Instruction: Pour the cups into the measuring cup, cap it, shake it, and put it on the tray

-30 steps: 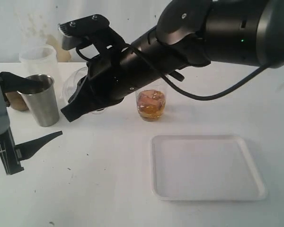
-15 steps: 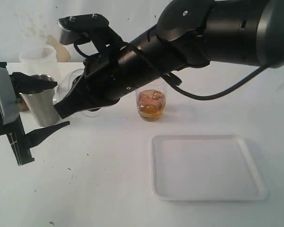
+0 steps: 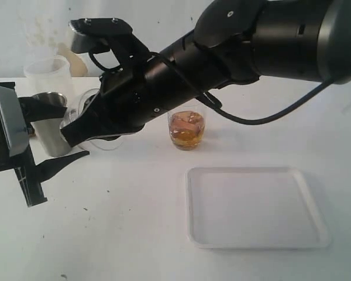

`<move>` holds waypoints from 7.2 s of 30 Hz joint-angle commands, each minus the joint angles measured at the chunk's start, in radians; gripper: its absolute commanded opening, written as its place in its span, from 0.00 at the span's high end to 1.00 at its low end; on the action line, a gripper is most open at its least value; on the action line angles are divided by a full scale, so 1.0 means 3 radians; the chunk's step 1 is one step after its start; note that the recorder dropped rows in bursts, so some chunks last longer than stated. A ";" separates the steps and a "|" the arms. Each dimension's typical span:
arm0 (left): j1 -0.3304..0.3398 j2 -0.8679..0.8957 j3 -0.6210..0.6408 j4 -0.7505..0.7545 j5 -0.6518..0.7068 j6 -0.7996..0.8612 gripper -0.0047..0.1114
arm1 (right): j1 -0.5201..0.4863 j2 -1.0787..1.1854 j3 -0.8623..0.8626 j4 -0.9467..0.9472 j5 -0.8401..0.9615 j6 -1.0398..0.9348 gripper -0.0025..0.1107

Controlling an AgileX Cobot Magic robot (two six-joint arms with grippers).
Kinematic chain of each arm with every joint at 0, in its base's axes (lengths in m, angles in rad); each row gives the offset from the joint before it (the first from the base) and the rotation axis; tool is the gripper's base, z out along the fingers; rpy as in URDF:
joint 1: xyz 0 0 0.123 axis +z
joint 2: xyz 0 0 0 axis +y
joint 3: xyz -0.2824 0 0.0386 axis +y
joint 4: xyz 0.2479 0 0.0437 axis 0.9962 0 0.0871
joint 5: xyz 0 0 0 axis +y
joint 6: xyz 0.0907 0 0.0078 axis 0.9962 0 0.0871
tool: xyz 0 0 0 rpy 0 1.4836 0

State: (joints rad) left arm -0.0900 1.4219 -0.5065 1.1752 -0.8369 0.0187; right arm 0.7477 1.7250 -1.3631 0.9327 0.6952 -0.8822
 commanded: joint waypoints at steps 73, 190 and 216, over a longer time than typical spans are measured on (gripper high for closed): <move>-0.1374 0.1742 -0.3360 0.0085 0.2242 0.4504 0.96 | -0.2202 -0.0611 0.1312 0.1559 -0.0951 -0.1563 0.98; -0.1567 0.1969 -0.3355 -0.0196 0.2338 0.5407 0.54 | -0.2247 0.1556 0.0232 0.2706 0.0750 -0.2269 0.98; -0.1559 0.1969 -0.3375 -0.0474 0.2330 0.5581 0.65 | -0.2247 0.1556 0.0232 0.2706 0.0743 -0.2202 0.98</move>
State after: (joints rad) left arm -0.5567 2.0203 -1.5220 1.0554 -0.1525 1.6799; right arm 0.0706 2.1916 -1.2880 1.7451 0.9053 -1.5472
